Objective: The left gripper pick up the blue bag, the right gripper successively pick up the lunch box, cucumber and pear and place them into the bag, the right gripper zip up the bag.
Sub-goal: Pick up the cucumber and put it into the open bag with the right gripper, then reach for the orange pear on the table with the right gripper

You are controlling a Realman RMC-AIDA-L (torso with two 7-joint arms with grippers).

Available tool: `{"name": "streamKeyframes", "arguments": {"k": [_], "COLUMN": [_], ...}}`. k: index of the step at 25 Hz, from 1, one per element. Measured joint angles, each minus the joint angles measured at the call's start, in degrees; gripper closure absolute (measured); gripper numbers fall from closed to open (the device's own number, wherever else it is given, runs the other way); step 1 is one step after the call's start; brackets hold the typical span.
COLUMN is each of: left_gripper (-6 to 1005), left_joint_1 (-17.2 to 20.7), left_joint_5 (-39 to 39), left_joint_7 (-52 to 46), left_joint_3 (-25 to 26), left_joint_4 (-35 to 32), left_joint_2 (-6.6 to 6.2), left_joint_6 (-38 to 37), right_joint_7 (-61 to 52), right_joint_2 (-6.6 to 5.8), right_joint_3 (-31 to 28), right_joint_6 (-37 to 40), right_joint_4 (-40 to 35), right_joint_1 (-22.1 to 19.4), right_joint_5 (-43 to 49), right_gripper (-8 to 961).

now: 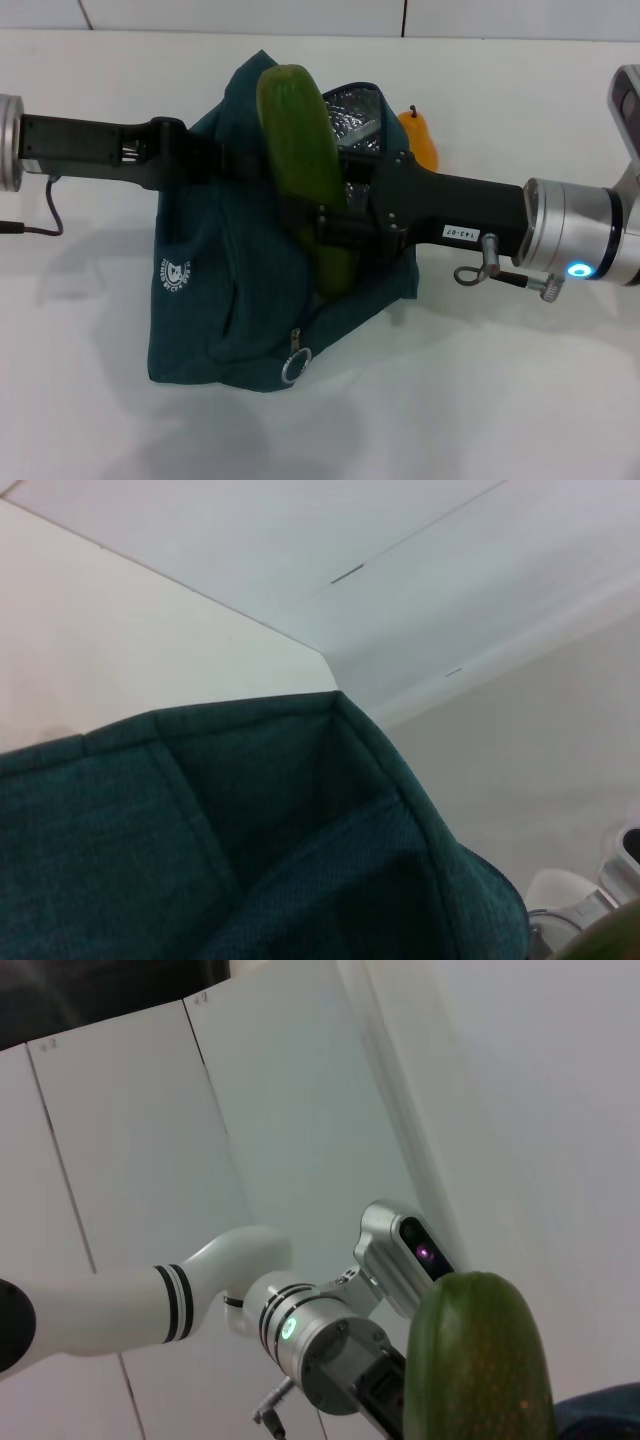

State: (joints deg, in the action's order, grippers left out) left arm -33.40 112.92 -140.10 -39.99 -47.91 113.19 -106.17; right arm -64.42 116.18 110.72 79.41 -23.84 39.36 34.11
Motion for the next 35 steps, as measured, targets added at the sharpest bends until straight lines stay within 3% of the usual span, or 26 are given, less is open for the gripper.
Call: {"name": "streamKeyframes", "arguments": {"k": [18, 23, 29, 31, 35], "left_gripper": [945, 944, 944, 944, 943], "left_joint_1": [-0.2, -0.2, -0.1, -0.1, 0.0], "left_joint_5": [-0.1, -0.1, -0.2, -0.3, -0.8], "left_joint_7": [0.0, 0.0, 0.0, 0.0, 0.2], "left_joint_3": [0.0, 0.0, 0.0, 0.0, 0.1], "left_joint_4": [0.0, 0.0, 0.0, 0.0, 0.0], "left_joint_2": [0.01, 0.01, 0.0, 0.01, 0.09], "left_joint_6": [-0.1, -0.1, -0.2, -0.2, -0.1], "right_joint_7": [3.9, 4.0, 4.4, 4.6, 4.7], "right_joint_2": [0.0, -0.08, -0.89, -1.18, -2.17], "right_joint_3": [0.3, -0.7, -12.3, -16.7, -19.8], "right_joint_6": [0.2, 1.3, 2.6, 1.8, -2.8], "right_joint_4": [-0.6, -0.6, 0.3, 1.3, 3.0], "right_joint_1": [-0.8, -1.9, -8.0, -9.8, -10.1], "right_joint_5": [-0.2, -2.2, -2.7, -2.5, -2.4], "right_gripper": [369, 214, 76, 77, 78]}}
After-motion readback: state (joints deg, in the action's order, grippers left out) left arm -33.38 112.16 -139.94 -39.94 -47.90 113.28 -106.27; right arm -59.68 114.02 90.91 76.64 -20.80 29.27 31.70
